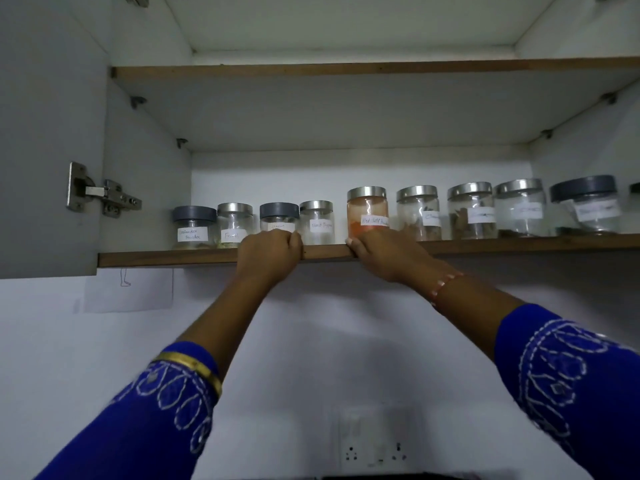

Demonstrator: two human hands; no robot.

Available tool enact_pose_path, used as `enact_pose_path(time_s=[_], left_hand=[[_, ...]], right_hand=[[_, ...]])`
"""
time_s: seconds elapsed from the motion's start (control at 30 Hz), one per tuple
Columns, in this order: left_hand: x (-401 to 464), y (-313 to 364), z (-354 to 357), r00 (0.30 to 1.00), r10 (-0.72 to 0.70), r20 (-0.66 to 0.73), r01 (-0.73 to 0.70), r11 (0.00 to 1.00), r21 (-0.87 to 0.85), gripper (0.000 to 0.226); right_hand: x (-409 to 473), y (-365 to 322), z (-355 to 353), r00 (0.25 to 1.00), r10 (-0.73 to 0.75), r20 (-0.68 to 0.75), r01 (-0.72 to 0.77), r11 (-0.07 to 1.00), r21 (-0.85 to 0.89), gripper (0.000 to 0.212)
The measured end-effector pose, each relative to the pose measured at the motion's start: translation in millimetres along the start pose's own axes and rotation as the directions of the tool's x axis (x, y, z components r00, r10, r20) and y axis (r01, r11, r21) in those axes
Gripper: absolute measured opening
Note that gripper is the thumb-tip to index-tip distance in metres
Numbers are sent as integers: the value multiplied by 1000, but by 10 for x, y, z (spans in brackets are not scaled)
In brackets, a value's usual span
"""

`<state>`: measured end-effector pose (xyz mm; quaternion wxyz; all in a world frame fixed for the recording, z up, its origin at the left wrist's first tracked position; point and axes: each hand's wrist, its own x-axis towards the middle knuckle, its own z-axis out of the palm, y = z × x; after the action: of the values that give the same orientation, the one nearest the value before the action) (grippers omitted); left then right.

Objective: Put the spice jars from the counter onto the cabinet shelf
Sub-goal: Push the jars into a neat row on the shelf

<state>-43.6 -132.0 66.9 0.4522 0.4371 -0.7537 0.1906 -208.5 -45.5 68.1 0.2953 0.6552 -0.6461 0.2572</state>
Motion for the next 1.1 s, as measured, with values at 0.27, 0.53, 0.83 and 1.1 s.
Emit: enact_pose_path(time_s=[0.27, 0.53, 0.83, 1.1], left_hand=[[-247, 344, 36, 976, 164, -146, -179, 979, -97, 46], [-10, 1000, 70, 952, 181, 245, -172, 983, -60, 49], [371, 1178, 54, 747, 119, 654, 104, 951, -291, 17], [511, 1226, 153, 725, 46, 687, 210, 936, -284, 18]], right_hand=[[-286, 650, -235, 989, 146, 19, -147, 983, 113, 39], [-88, 989, -325, 928, 324, 183, -340, 938, 67, 35], [228, 1137, -428, 861, 301, 409, -324, 946, -15, 39], [429, 1136, -263, 851, 189, 490, -253, 965, 69, 26]])
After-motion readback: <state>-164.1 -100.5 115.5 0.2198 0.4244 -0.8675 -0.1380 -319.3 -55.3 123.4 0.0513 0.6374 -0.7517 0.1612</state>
